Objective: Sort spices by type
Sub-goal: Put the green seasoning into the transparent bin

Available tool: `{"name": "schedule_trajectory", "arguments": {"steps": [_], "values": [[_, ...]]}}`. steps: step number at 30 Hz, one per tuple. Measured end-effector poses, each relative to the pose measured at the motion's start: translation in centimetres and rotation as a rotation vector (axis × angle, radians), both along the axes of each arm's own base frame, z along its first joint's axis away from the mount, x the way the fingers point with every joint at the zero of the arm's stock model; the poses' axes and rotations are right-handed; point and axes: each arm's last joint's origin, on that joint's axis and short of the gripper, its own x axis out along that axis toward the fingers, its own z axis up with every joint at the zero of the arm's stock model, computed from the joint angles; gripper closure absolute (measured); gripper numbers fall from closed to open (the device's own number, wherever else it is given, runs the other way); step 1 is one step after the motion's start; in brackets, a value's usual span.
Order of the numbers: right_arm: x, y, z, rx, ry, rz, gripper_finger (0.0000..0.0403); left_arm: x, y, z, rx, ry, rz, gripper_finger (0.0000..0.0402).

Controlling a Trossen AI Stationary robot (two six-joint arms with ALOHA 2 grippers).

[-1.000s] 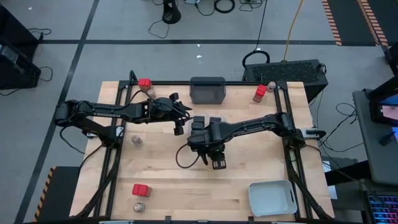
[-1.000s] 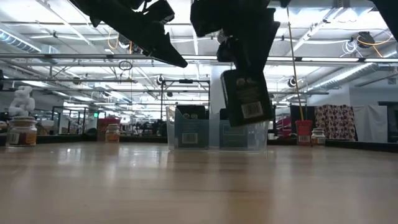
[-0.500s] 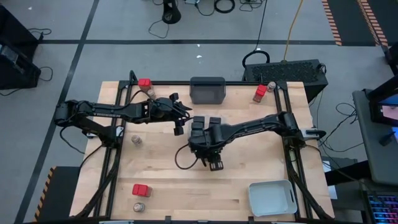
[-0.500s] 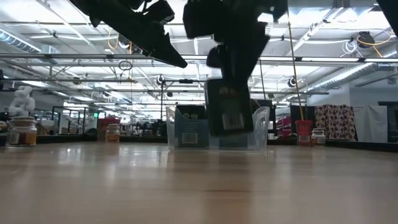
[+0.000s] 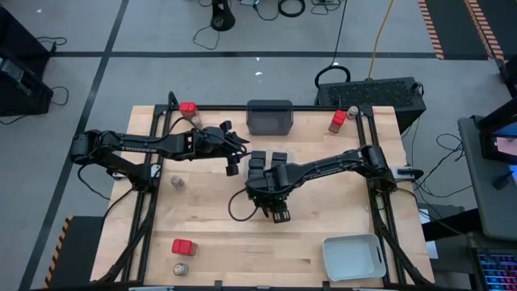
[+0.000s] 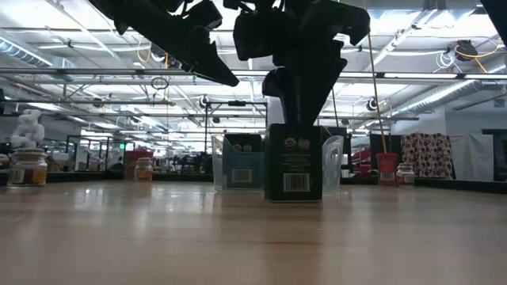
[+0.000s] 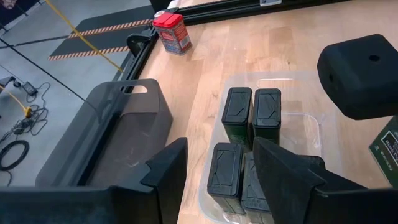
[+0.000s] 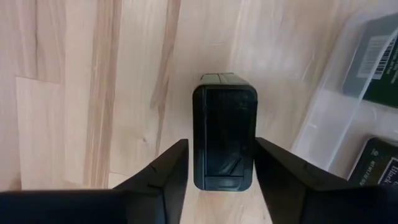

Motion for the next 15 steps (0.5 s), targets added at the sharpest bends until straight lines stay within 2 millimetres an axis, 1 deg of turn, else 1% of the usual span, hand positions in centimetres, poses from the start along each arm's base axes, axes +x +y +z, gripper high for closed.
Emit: {"name": "schedule_trajectory", "arguments": {"steps": [9,12,15], "values": [[0.0,0.0,0.0,-0.001,0.004,-0.001,0.0157,0.0,0.0,0.0,-0.002,-0.002,0.001,0.0213],[-0.1,0.0,0.8,-0.003,0.018,-0.002,0.0143,0.0,0.0,0.0,-0.002,-0.002,0.001,0.0213],[-0.1,0.0,2.2,-0.008,0.001,0.003,0.0138,0.0,0.0,0.0,-0.002,-0.002,0.001,0.0213]]}}
